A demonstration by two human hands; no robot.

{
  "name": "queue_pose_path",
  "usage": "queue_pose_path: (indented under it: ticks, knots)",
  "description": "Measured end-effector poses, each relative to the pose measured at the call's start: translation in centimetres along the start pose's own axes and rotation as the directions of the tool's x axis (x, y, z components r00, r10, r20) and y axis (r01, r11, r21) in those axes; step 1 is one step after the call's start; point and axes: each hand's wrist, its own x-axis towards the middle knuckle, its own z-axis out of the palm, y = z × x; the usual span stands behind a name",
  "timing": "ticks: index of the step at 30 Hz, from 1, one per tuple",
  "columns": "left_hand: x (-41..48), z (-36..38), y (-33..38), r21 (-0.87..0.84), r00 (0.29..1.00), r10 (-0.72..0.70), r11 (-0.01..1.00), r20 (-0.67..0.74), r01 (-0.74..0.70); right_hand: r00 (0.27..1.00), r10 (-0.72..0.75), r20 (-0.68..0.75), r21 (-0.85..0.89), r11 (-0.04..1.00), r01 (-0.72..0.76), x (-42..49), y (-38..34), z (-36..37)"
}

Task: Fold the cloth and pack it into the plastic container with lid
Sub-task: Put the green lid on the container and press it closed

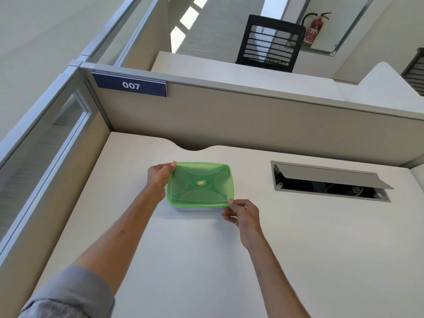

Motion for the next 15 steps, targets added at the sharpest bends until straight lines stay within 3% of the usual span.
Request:
queue_pose_path:
  ticks: [5, 8, 15]
  knots:
    - [-0.4, 0.2, 0.0, 0.041, 0.999, -0.014, 0.999, 0.034, 0.013, 0.991, 0.080, -0.103, 0.200, 0.978, -0.058, -3.1, 3.4, 2.0]
    - [-0.5, -0.6, 0.2, 0.077, 0.996, 0.006, 0.997, 0.092, -0.013, 0.987, 0.121, -0.110, 0.210, 0.973, -0.096, -4.3, 4.5, 3.3]
    - [-4.0, -4.7, -2.2, 0.196, 0.986, -0.006, 0.980, 0.164, -0.027, 0.961, 0.239, 0.137, 0.171, 0.950, -0.261, -6.7, 6.0, 8.0]
